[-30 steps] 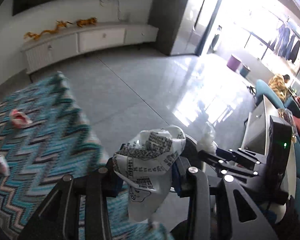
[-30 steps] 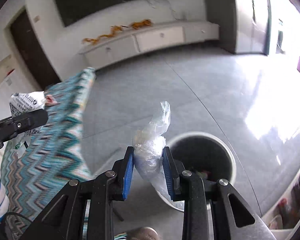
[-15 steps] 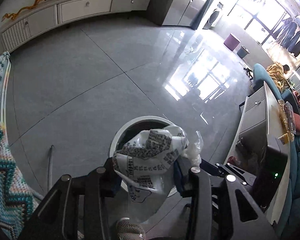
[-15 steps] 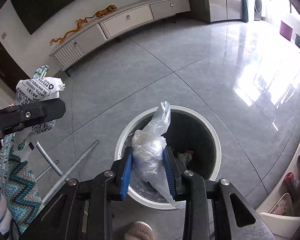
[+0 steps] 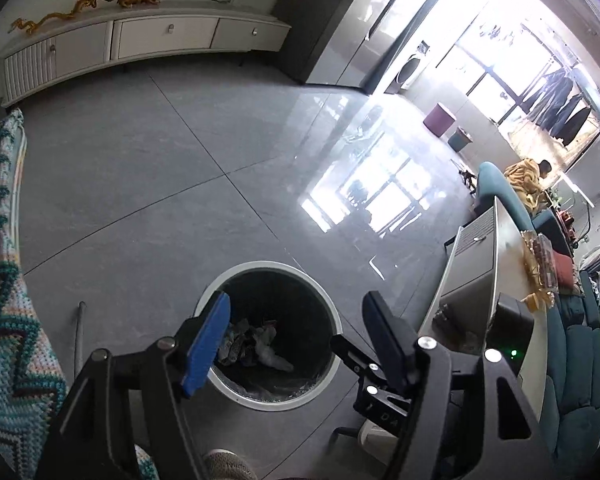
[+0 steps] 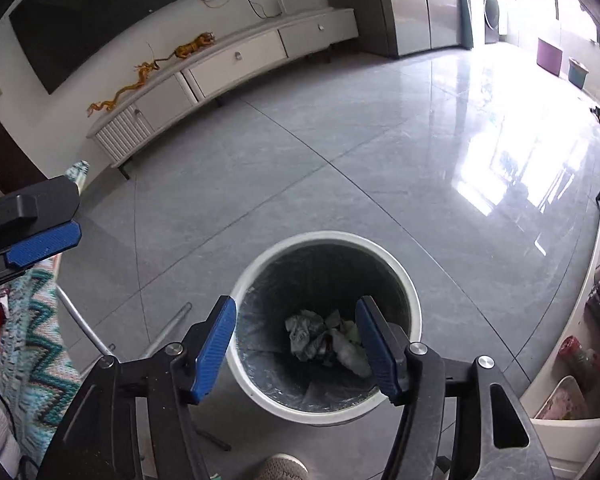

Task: Collect trash
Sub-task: 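Move both tools back from the bin to the rug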

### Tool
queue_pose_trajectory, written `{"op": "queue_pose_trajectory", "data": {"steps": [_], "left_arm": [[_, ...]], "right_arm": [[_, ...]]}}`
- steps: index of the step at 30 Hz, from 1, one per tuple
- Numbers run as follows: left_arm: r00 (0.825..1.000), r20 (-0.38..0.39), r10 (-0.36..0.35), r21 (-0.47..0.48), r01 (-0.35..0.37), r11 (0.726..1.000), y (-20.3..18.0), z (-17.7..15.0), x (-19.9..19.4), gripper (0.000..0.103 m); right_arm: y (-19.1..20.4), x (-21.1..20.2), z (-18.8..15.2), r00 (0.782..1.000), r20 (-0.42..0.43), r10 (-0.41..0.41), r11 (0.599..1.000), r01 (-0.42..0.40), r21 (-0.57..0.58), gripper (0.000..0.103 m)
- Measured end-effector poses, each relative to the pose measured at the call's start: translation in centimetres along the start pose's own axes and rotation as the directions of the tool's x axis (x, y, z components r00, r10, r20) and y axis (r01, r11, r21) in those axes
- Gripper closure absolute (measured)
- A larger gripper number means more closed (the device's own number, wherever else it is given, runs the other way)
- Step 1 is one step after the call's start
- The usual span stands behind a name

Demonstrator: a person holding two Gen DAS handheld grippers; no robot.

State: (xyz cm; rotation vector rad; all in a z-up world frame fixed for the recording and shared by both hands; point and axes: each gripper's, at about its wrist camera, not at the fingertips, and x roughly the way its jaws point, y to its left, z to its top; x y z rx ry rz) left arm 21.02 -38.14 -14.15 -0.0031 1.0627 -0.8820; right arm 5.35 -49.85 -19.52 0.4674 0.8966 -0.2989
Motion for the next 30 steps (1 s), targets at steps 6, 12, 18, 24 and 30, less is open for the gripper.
{"op": "queue_pose_trajectory", "data": {"steps": [6,12,18,24,30], "left_arm": [[0.985,0.164,0.059,-0.03,-0.055,0.998,2.1,-0.7,-8.6,0.036],[0.907,0.287,0.308,-0.141,-0.279,0.95,7.6,-4.2,-18.3,0.034],[0.829,0.203,0.521,-0.33,-0.442,0.834,17.2,-11.3,-22.9,0.025],[0.798,0.118,0.592,-0.5,-0.467,0.729,24.1,-17.9,-24.9,0.025],[0.777,0.095,0.623,-0.548,-0.482,0.684,25.6,-21.4,-26.0,0.025]], "right_arm": [[5.9,-3.9,0.8,0.994,0.073,0.086,0.992,-0.078,-0.102,0.04],[14.8,-6.7,-0.3,0.973,0.077,0.215,0.945,-0.188,-0.267,0.027],[25.1,-6.2,-5.2,0.959,-0.001,0.284,0.87,-0.259,-0.42,0.003],[32.7,-1.9,-9.6,0.97,-0.067,0.235,0.825,-0.236,-0.514,0.0],[37.1,2.0,-11.7,0.983,-0.095,0.155,0.811,-0.181,-0.556,0.0]]}}
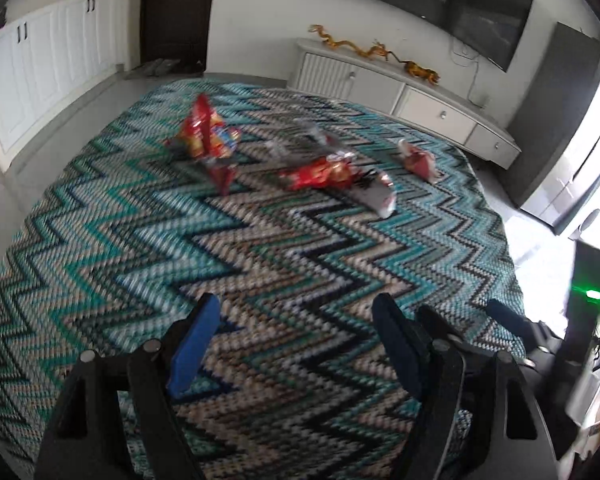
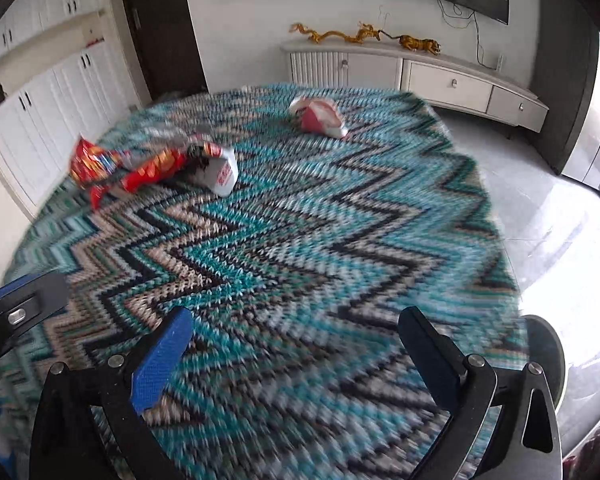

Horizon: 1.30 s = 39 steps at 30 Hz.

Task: Collect trash

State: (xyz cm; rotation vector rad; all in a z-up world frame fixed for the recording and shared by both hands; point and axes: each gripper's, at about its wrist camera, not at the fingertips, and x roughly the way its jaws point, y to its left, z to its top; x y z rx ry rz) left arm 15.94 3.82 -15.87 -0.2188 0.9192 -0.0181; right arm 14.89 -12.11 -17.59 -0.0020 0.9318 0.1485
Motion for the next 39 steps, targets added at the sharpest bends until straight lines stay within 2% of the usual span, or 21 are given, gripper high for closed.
{"op": "queue_pose_trajectory", "data": {"steps": [1,3,9,15,26,39], "left_arm": [[1.0,-0.002,0.002,-0.003,-0.002,1.0,0.3,-0.1,0.0,0.025],[1.0,-0.001,0.006,-0.002,-0.006,1.0,0.8,-0.5,-0.3,0.025],[1.0,0.014,-0.003,-0.028,0.003,1.0,1.7,-1.0,-1.1,0.025],[0.999,0.039,-0.024,-0.093,0.027,0.995,2.7,-0.7,-2.7,0.025],[0.994,0.1,-0.04,-0.097,0.05,0.994,2.7,-0.8,-6.7,0.025],[0.991,0.122,-0.057,-0.096,0.068,0.993,3.2,-1.3,-8.7,0.025]], "right_arm": [[0.3,0.7,-0.2,0.999,-0.003,-0.046,0.999,0.045,-0.024,0.0],[0.4,0.9,-0.3,0.998,-0.008,-0.068,0.997,0.067,-0.028,0.0],[0.4,1.1,-0.4,0.998,-0.006,-0.07,0.997,0.07,-0.029,0.0],[0.4,1.1,-0.4,0.998,-0.006,-0.069,0.997,0.069,-0.027,0.0],[0.4,1.1,-0.4,0.998,-0.007,-0.069,0.997,0.069,-0.027,0.0],[0.4,1.0,-0.4,0.998,-0.007,-0.069,0.997,0.068,-0.027,0.0]]}}
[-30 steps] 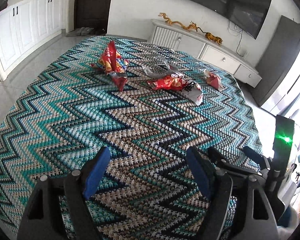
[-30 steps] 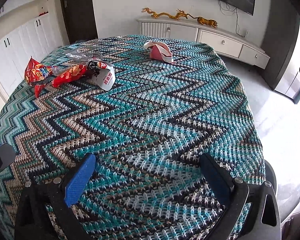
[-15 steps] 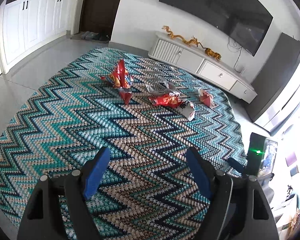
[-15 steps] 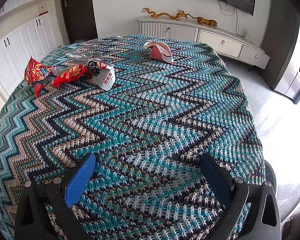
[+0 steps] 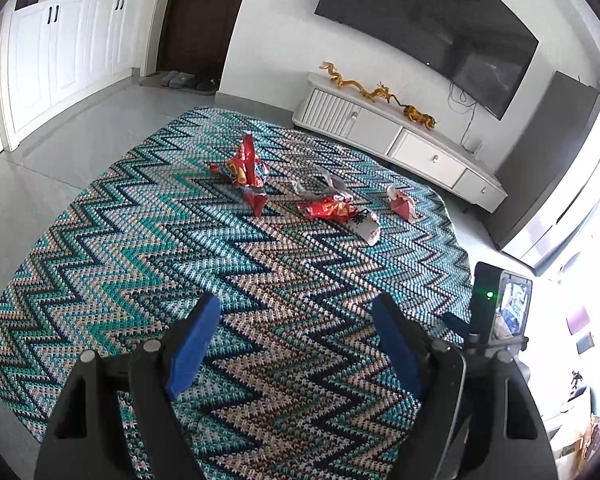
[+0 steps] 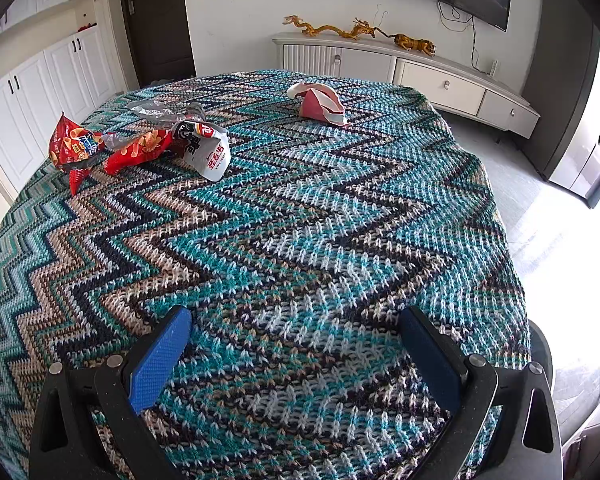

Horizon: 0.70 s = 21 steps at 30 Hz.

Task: Collect trash

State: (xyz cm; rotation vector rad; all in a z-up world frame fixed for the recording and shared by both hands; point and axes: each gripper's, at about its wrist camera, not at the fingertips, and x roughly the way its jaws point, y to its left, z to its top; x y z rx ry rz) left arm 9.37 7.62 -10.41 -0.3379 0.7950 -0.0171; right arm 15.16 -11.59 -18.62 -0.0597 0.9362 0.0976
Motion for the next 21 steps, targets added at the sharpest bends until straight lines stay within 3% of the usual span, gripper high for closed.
{"op": "queue_pose_trajectory", "data": {"steps": [21], "left_arm": [[1.0,0.012,-0.006,-0.057,0.007,0.998,2.1,0.0,-0.5,0.025]], "right_arm": [[0.0,0.0,0.0,1.0,0.0,0.0,1.0,0.0,0.0,0.0]]}}
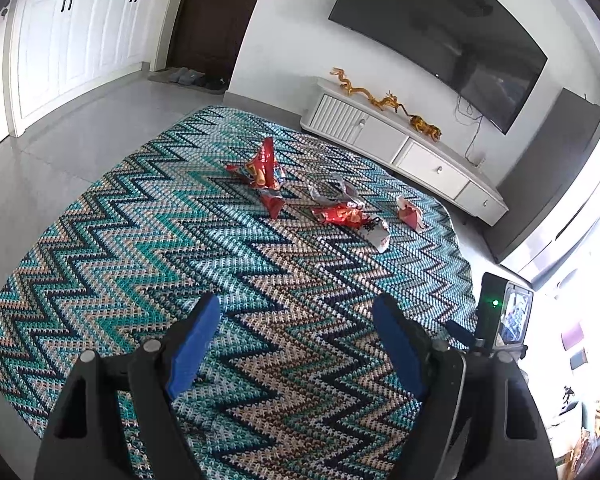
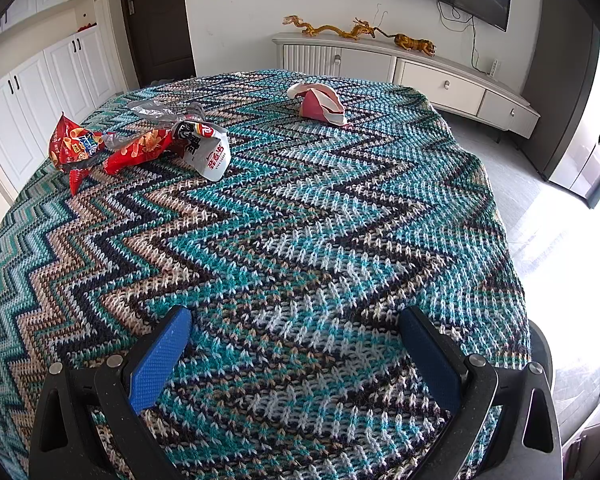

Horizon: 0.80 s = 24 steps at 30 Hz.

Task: Collect trash

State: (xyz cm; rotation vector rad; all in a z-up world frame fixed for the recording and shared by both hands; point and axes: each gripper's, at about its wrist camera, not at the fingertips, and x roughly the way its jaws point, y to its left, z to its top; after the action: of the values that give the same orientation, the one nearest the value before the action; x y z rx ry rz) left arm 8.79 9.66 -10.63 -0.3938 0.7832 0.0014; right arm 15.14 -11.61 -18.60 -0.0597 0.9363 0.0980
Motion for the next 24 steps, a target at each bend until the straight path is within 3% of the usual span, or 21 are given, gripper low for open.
{"op": "queue_pose_trajectory", "data": {"steps": [24], "left_arm": [[1.0,-0.016,0.004,0.005,-0.004,1.0,0.32,-0.38,0.33,0.025]], "right_arm": [[0.02,0.03,0.0,1.0,0.0,0.0,1.0,0.0,0.0,0.0]]}}
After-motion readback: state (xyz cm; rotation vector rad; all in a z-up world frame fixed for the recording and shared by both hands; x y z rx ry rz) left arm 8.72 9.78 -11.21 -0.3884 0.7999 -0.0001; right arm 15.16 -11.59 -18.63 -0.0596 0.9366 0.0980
